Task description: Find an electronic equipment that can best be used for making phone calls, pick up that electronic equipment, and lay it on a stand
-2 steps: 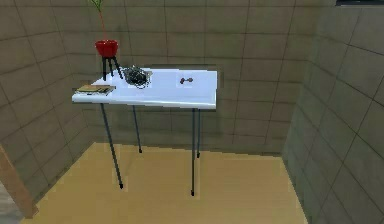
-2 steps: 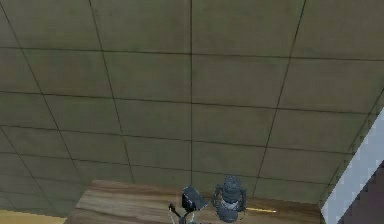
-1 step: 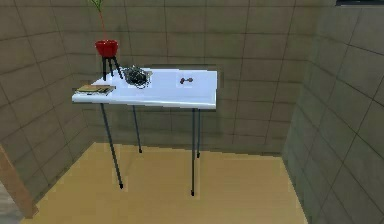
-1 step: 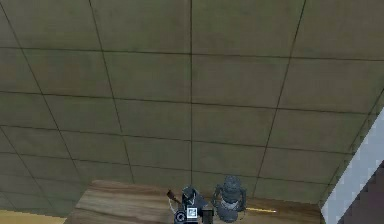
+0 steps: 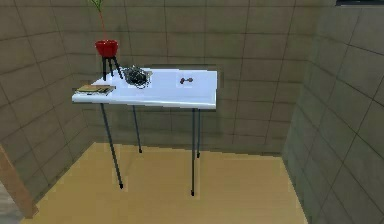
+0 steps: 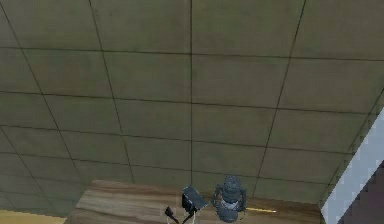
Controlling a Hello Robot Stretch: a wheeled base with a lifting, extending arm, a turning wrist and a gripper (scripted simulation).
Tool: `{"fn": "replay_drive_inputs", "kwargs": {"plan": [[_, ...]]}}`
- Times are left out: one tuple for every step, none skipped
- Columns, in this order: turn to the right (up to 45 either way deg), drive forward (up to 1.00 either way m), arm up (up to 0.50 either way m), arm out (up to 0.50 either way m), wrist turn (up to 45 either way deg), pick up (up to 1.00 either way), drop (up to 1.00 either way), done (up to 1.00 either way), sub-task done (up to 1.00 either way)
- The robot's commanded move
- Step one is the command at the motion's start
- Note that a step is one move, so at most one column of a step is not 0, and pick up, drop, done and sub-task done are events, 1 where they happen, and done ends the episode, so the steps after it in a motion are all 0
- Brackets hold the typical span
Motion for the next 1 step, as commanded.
{"fn": "replay_drive_inputs", "kwargs": {"plan": [[0.0,0.00,0.00,0.00,0.0,0.00,0.00,1.00,0.00]]}}
